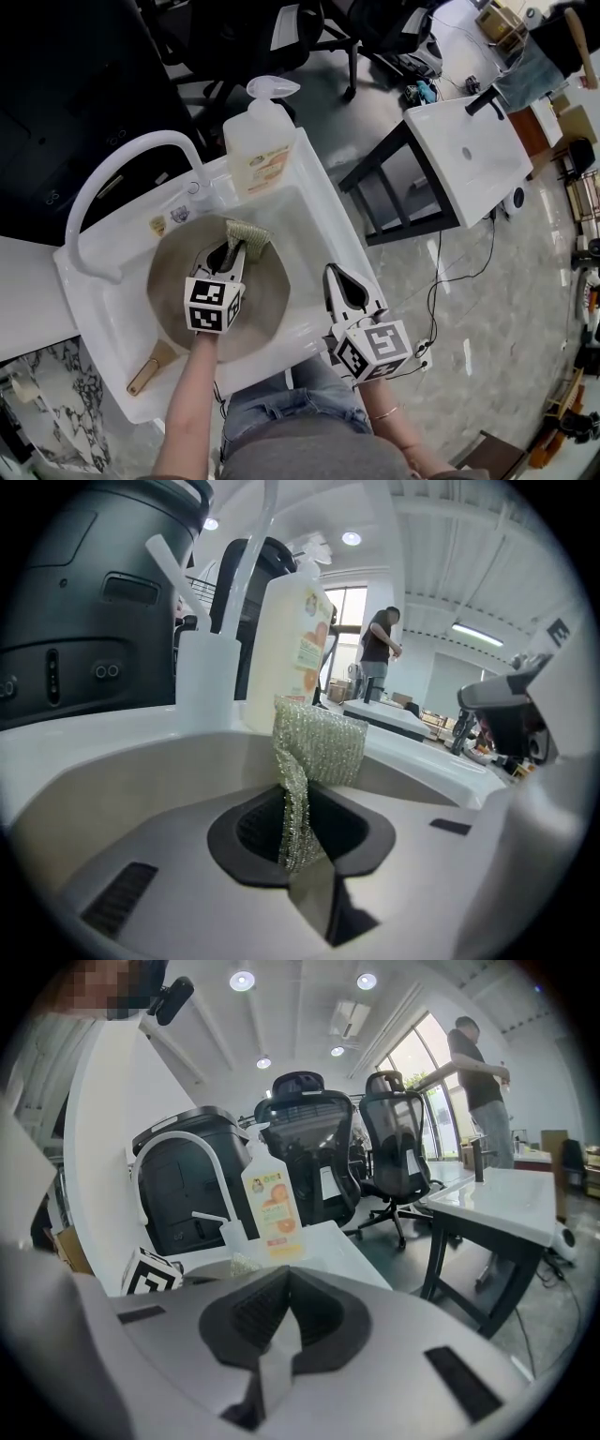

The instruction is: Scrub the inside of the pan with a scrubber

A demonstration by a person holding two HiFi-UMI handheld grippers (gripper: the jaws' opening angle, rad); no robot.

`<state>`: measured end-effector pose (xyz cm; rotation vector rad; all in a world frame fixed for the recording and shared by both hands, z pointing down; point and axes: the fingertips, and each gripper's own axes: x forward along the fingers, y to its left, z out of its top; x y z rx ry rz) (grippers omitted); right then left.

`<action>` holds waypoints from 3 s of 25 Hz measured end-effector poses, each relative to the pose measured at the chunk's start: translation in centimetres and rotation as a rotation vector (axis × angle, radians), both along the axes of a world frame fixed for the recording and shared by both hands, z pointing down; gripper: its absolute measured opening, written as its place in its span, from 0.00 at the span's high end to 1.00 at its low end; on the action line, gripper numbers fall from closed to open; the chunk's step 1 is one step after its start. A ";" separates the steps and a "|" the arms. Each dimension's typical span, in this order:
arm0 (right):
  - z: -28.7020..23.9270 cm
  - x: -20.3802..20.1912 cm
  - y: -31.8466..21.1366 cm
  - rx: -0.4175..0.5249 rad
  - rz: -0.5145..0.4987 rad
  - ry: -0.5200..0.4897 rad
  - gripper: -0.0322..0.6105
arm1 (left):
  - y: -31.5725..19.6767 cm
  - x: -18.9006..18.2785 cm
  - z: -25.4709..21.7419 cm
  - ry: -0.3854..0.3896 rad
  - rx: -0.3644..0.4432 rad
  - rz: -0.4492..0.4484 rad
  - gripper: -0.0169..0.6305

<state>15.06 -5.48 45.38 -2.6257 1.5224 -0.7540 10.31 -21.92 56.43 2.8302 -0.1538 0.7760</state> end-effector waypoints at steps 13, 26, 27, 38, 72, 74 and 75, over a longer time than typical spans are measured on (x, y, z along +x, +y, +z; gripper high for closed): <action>0.2 0.0 -0.6 -0.006 -0.035 -0.007 0.93 | -4.9 -2.7 2.3 -0.112 -0.003 -0.226 0.87; -0.2 0.1 -1.8 0.013 -0.113 -0.016 0.93 | -10.6 -9.7 2.4 -0.219 0.019 -0.578 0.87; -0.3 0.1 -1.9 0.015 -0.122 -0.016 0.93 | -10.8 -10.3 2.4 -0.233 0.016 -0.605 0.87; -1.7 0.0 -2.8 0.063 -0.198 0.003 0.93 | -10.6 -15.1 1.1 -0.343 0.084 -0.784 0.86; -0.7 0.1 -1.7 0.024 -0.198 0.001 0.93 | 5.5 -5.6 -7.2 0.006 -0.408 -0.007 0.87; -0.5 0.5 -0.8 0.016 -0.162 -0.001 0.93 | 6.8 -4.9 -6.6 -0.021 -0.443 0.064 0.87; -0.5 0.7 -0.4 0.012 -0.145 -0.001 0.93 | 7.3 -4.7 -6.0 -0.038 -0.455 0.091 0.87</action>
